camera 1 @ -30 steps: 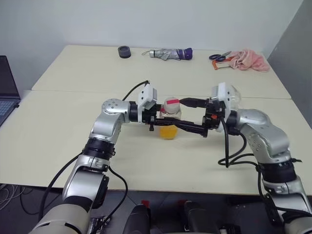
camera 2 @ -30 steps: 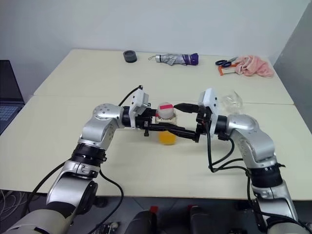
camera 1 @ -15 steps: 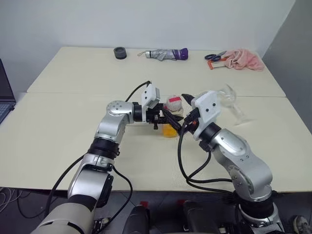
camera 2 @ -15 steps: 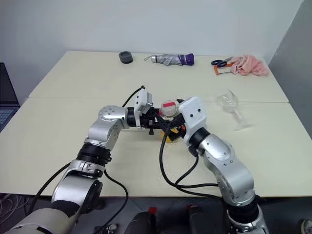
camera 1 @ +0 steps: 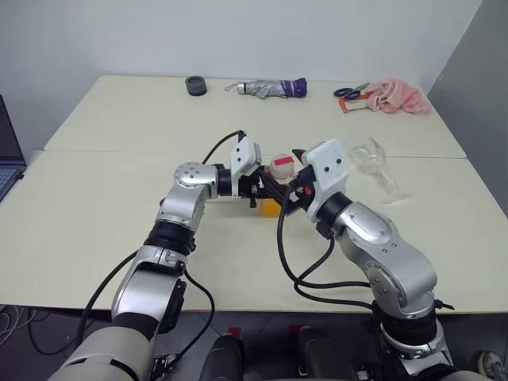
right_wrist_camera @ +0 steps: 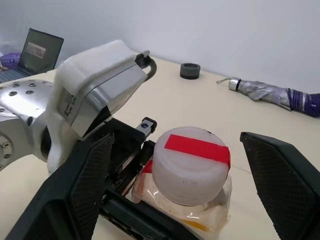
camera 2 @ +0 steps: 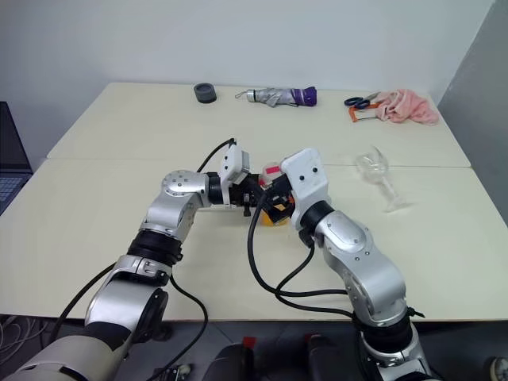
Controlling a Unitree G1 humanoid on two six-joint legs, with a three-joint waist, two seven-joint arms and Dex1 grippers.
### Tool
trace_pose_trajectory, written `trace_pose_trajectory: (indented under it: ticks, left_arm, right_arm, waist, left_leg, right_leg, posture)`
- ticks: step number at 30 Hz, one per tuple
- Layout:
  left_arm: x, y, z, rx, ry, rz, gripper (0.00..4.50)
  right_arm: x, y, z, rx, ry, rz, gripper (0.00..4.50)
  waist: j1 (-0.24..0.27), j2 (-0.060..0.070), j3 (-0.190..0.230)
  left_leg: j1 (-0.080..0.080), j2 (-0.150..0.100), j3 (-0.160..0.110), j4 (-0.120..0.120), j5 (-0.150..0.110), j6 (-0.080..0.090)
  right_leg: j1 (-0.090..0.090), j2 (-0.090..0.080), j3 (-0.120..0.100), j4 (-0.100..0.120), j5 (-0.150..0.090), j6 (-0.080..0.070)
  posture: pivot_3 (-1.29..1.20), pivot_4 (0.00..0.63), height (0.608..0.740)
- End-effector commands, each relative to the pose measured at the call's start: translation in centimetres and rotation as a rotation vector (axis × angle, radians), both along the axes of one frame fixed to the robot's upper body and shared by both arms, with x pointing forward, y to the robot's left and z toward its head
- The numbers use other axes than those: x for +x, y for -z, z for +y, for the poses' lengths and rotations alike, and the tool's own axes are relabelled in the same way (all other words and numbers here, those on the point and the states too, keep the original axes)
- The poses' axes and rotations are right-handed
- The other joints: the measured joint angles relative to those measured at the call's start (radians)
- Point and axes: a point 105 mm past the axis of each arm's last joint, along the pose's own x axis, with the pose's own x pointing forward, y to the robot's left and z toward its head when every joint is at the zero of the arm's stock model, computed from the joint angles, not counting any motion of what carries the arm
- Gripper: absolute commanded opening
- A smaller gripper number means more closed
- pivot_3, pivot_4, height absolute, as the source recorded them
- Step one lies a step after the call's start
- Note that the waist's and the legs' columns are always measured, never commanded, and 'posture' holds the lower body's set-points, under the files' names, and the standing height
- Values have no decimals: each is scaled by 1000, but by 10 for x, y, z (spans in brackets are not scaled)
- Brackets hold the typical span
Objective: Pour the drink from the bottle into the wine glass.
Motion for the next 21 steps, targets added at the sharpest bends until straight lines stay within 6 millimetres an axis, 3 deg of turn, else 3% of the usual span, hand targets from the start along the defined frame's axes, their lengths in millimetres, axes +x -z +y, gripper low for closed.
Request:
trace_pose_trajectory:
  ticks: [1,7,10,15,21]
  left_arm:
    - [-1,-19,-5,-30,17,-66,1780]
    - [-1,-21,-6,-40,17,-62,1780]
    - [0,-21,-5,-41,13,-62,1780]
    - [0,-21,-5,-49,9,-56,1780]
    - [-1,-23,-3,-60,13,-43,1779]
  right_arm:
    - [1,-10,1,20,19,-47,4296]
    - [6,-8,2,48,41,-46,4296]
    - [6,-10,1,82,40,-53,3729]
    - [3,-7,5,93,3,-50,1975]
    - [-1,6,13,68,-81,-12,1827]
  waist:
    - [0,0,0]
    - [0,0,0]
    - [0,0,0]
    - [0,0,0]
    - [-1,0,0]
  left_leg:
    - [0,0,0,0,0,0]
    - [0,0,0,0,0,0]
    - [0,0,0,0,0,0]
    - [0,0,0,0,0,0]
    - [0,0,0,0,0,0]
  right_leg:
    - [0,0,0,0,0,0]
    - [0,0,0,0,0,0]
    - [0,0,0,0,0,0]
    - [0,0,0,0,0,0]
    - [0,0,0,0,0,0]
  posture:
    - [0,150,740]
    - [0,150,740]
    - [0,150,740]
    - [0,150,740]
    - [0,150,740]
